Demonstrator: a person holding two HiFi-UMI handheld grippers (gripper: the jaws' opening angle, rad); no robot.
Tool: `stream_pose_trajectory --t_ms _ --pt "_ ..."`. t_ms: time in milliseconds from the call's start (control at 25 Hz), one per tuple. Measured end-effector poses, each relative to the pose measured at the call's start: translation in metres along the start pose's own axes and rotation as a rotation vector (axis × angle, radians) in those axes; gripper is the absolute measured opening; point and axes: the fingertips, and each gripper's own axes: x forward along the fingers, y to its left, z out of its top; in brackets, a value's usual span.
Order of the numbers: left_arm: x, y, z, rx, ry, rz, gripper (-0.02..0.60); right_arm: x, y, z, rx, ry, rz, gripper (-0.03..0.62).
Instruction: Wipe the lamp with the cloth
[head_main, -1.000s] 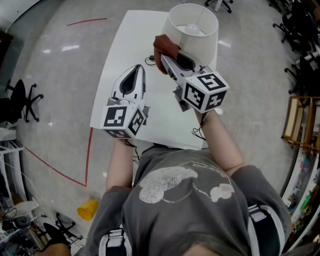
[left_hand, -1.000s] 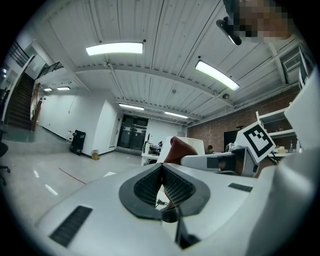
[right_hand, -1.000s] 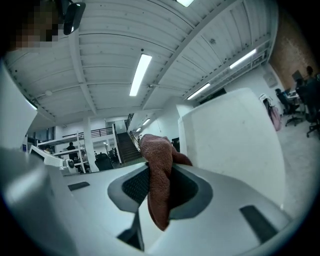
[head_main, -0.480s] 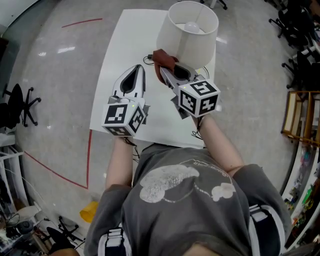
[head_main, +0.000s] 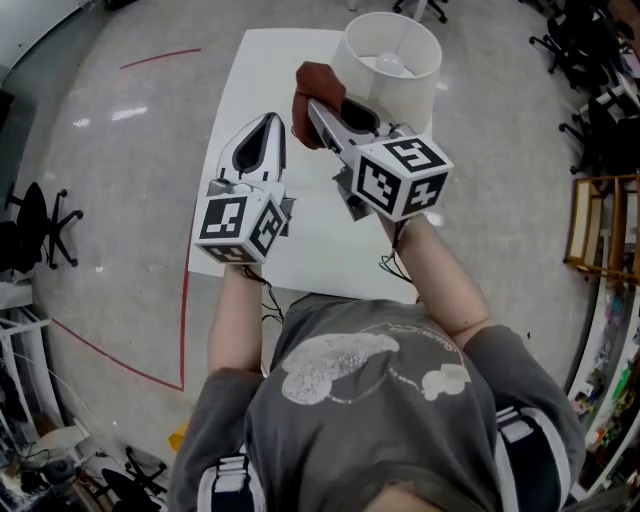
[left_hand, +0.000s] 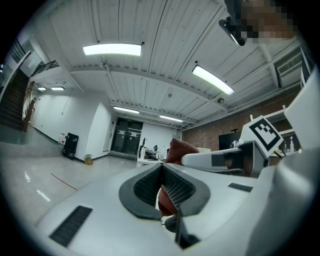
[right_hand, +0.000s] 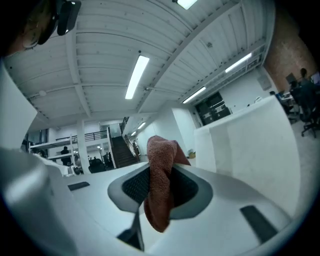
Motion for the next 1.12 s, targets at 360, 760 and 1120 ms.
stream_pose_trajectory --t_ms 360,760,1120 --pt "0.008 0.009 0.011 0.003 -0.02 -0.026 0.008 0.012 -0.01 0.035 0.035 -0.095 -0.07 0.091" --pt "0.002 0.012 -0.016 -0.032 0.031 0.006 0.008 0.012 -0.023 -0.014 0.081 0.011 -0.093 0.092" --pt "-0.019 0.003 -0.046 -0.073 0.078 0.102 0.008 -0.009 -0.022 -0.066 0.088 0.14 -0.032 0.092"
